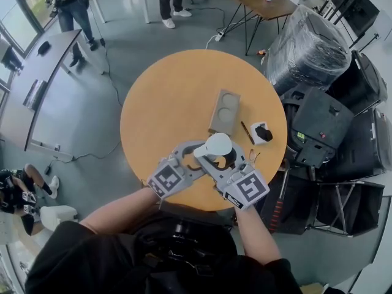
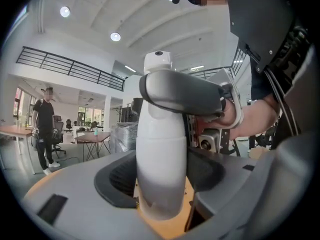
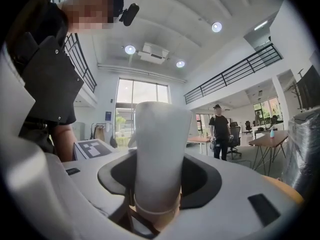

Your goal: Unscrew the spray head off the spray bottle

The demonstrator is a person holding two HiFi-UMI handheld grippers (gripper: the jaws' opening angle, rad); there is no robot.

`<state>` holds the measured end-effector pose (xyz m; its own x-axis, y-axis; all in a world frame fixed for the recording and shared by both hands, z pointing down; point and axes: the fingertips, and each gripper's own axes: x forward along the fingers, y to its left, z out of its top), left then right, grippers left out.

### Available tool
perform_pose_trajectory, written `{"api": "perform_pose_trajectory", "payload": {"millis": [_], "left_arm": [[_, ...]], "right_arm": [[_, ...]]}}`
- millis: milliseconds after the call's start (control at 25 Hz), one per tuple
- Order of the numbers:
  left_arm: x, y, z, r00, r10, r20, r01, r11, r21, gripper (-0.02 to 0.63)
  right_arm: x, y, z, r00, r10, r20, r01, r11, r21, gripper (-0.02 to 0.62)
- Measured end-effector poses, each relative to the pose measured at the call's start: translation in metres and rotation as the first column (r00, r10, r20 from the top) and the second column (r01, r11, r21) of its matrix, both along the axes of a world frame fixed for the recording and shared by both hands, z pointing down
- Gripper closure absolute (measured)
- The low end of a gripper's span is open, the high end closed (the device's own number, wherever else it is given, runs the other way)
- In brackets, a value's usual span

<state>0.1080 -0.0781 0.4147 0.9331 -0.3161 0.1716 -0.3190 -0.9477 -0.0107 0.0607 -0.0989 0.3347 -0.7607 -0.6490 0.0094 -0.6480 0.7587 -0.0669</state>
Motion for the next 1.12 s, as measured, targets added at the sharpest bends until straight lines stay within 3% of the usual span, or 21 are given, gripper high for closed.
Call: {"api": "perform_pose_trajectory", "payload": {"millis": [120, 240, 400, 520, 640, 720, 840, 960, 1120], "left_arm": [[0.001, 0.003, -0.003, 0.999, 0.045, -0.003, -0.045, 0.999, 0.001, 0.299], [0.002, 0.013, -0.001, 0.989, 0.149, -0.021, -0.150, 0.988, -0.029, 0.301], [0.001, 0.035, -0.003, 0.943, 0.331, -0.037, -0.333, 0.942, -0.053, 0.301], [-0.001, 0.042, -0.005, 0.924, 0.382, -0.030, -0.383, 0.922, -0.054, 0.301], [0.000, 0.031, -0.006, 0.946, 0.323, -0.039, -0.325, 0.944, -0.058, 0.299], [0.001, 0.020, -0.005, 0.968, 0.244, -0.056, -0.247, 0.967, -0.062, 0.299], [-0.001, 0.000, -0.004, 0.992, 0.101, -0.077, -0.107, 0.992, -0.074, 0.298], [-0.003, -0.017, -0.003, 0.998, -0.017, -0.062, 0.013, 0.999, -0.050, 0.298], [-0.001, -0.026, -0.005, 0.995, -0.092, -0.046, 0.091, 0.996, -0.014, 0.298]], "right_arm": [[0.001, 0.002, -0.003, 0.999, -0.039, 0.010, 0.039, 0.999, 0.001, 0.341], [-0.002, 0.011, -0.003, 0.991, -0.130, 0.012, 0.130, 0.991, -0.006, 0.347], [-0.009, 0.034, -0.007, 0.947, -0.319, 0.021, 0.319, 0.948, 0.002, 0.347], [-0.010, 0.042, -0.008, 0.927, -0.375, 0.013, 0.375, 0.927, -0.001, 0.344], [-0.007, 0.029, -0.004, 0.951, -0.310, -0.008, 0.310, 0.951, -0.004, 0.327], [-0.004, 0.021, 0.000, 0.968, -0.251, -0.022, 0.251, 0.968, -0.005, 0.249], [0.000, 0.010, 0.002, 0.990, -0.137, -0.044, 0.137, 0.991, 0.000, 0.242], [0.001, -0.001, 0.002, 0.998, -0.017, -0.066, 0.018, 1.000, 0.016, 0.242], [0.002, -0.016, 0.004, 0.987, 0.140, -0.083, -0.139, 0.990, 0.025, 0.244]]}}
